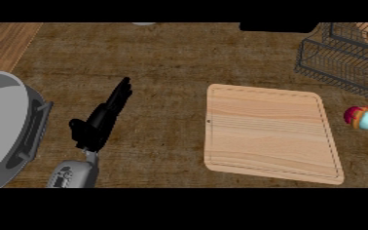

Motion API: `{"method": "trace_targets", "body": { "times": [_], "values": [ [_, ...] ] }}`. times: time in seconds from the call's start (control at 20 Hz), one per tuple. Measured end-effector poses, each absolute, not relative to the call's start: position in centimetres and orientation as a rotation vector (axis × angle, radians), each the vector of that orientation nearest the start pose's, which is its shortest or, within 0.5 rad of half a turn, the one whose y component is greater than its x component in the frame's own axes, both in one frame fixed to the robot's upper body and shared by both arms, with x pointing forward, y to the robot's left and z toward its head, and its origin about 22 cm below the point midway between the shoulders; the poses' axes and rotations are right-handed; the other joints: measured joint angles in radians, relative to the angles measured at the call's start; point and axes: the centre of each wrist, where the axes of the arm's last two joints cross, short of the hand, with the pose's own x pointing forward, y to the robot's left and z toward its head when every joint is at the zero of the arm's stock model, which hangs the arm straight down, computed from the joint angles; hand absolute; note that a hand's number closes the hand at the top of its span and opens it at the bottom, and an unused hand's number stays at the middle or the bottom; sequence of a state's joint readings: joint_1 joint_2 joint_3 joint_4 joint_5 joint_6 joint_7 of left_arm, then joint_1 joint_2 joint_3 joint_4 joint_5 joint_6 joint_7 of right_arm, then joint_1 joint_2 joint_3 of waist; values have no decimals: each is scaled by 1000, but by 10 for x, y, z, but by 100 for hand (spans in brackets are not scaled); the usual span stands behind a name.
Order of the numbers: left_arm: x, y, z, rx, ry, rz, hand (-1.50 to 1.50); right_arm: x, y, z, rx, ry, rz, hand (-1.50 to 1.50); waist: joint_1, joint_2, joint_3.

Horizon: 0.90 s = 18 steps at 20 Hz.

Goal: Pick the pear from the cutting board and place it in the tiered basket

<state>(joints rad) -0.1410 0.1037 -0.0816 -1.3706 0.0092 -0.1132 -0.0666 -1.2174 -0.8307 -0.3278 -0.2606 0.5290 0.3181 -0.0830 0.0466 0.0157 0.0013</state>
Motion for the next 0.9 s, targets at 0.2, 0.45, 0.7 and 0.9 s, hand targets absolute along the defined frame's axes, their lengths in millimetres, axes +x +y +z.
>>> {"method": "trace_targets", "body": {
  "times": [0.2,0.45,0.7,0.9],
  "values": [
    [271,223,-14,-105,-1548,-259,0,419,-437,261,-586,-1366,401,150,-1,0,0],
    [270,221,-17,-100,-1541,-258,0,422,-436,256,-413,-1233,280,-150,-5,-2,0],
    [272,226,-14,-103,-1547,-258,0,416,-446,261,-332,-1239,162,-150,-9,-1,0],
    [272,227,-17,-104,-1550,-253,0,409,-456,262,-411,-1298,35,-150,-10,0,0]
  ]
}}
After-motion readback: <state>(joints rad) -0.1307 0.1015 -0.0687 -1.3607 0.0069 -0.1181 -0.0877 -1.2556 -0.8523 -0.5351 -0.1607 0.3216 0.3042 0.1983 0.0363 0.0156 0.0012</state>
